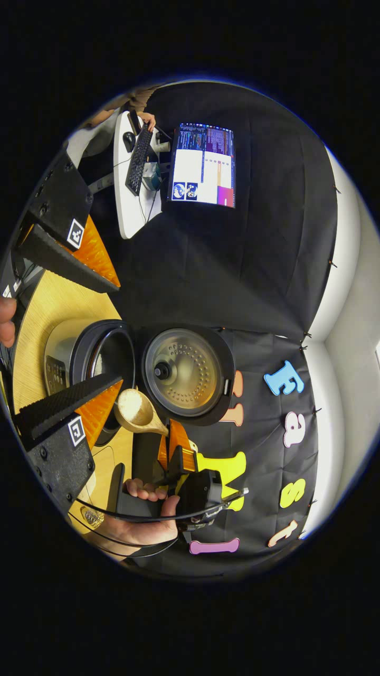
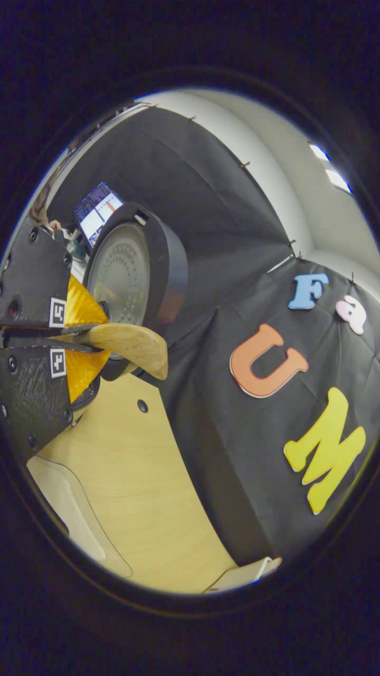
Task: Close the left gripper, press the button to open the rice cooker; take a wooden spoon from the chopstick holder with the right hand, scoop a spoonful of rice and pour it into the rice cooker, then put the wooden spoon back into the chopstick holder.
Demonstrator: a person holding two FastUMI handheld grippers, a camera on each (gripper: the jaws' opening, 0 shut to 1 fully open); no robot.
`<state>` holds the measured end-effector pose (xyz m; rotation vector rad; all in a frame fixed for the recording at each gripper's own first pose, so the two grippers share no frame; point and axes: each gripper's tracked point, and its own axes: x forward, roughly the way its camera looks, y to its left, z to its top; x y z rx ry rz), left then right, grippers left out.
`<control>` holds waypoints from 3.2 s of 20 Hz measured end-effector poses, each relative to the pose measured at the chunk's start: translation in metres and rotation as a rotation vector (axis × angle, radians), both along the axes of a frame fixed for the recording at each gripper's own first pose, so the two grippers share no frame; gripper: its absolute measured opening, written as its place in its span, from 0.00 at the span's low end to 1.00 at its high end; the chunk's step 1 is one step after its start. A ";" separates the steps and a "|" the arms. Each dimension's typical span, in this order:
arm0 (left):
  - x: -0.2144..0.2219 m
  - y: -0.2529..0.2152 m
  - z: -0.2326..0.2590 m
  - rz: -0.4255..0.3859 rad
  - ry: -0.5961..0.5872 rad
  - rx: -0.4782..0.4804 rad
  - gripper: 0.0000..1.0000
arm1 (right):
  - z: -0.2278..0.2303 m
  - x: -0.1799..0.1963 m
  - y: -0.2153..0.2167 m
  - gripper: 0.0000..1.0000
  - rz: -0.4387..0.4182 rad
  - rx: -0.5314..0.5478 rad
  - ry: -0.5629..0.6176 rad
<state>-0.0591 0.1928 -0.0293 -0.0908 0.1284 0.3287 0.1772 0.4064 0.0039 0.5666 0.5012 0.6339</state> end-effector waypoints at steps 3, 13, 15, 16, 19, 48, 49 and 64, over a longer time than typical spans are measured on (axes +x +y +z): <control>0.000 -0.001 0.000 -0.003 0.002 -0.004 0.98 | 0.001 -0.005 0.013 0.00 0.026 -0.061 -0.059; -0.003 0.004 0.000 0.014 0.004 -0.009 0.98 | 0.004 -0.013 0.019 0.00 0.030 -0.261 -0.264; -0.004 0.003 -0.001 0.014 0.004 -0.005 0.98 | 0.005 -0.014 0.020 0.01 0.031 -0.289 -0.291; -0.004 0.004 0.001 0.018 0.000 -0.002 0.98 | 0.004 -0.015 0.020 0.00 0.031 -0.308 -0.303; -0.006 0.005 0.005 0.024 -0.022 -0.017 0.98 | 0.004 -0.015 0.021 0.00 0.023 -0.377 -0.355; -0.006 -0.018 0.021 -0.028 -0.051 -0.036 0.99 | 0.062 -0.055 -0.027 0.00 0.016 -0.180 -0.352; -0.005 -0.020 0.021 -0.032 -0.052 -0.030 0.98 | 0.065 -0.054 -0.037 0.01 0.006 -0.161 -0.344; 0.016 -0.085 0.025 -0.148 -0.046 0.060 0.99 | 0.053 -0.057 -0.344 0.00 -0.436 -0.078 -0.233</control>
